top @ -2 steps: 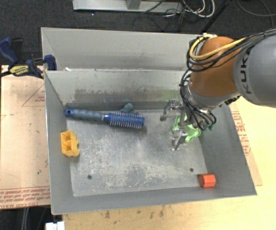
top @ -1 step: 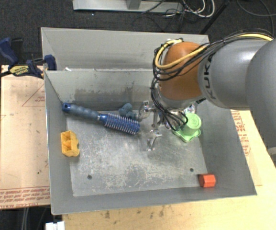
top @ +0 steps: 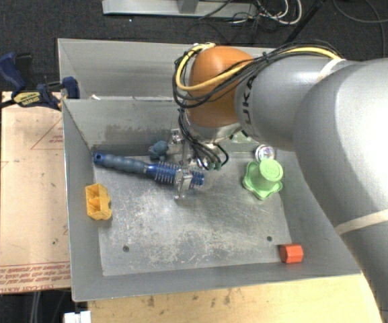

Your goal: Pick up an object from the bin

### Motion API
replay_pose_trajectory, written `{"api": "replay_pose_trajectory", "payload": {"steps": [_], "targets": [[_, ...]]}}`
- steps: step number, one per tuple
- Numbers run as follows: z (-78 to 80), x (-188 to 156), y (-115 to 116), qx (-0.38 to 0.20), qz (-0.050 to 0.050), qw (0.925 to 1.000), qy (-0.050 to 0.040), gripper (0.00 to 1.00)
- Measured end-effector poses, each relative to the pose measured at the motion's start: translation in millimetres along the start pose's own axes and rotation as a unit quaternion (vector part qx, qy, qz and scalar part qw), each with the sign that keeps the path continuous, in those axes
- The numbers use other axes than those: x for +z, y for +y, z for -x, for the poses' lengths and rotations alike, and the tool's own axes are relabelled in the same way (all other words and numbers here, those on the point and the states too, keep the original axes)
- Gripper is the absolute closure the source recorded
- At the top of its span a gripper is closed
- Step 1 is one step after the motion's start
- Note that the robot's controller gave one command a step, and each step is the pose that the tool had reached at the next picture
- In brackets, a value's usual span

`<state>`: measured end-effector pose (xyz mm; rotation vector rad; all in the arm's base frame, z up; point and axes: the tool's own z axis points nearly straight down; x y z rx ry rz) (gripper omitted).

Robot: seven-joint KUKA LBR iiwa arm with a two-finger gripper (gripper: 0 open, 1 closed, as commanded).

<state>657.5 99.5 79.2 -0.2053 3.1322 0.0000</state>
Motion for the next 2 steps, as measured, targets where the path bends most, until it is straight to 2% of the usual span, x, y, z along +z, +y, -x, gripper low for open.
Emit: {"api": "replay_pose_trajectory", "payload": {"steps": [1,2], "targets": [[1.7,-2,-1,0.001,0.001,1.0,-0.0056,1.0],[-3.4,-139,-23,0.003,0.0,1.0,-0.0039,1.0]]}}
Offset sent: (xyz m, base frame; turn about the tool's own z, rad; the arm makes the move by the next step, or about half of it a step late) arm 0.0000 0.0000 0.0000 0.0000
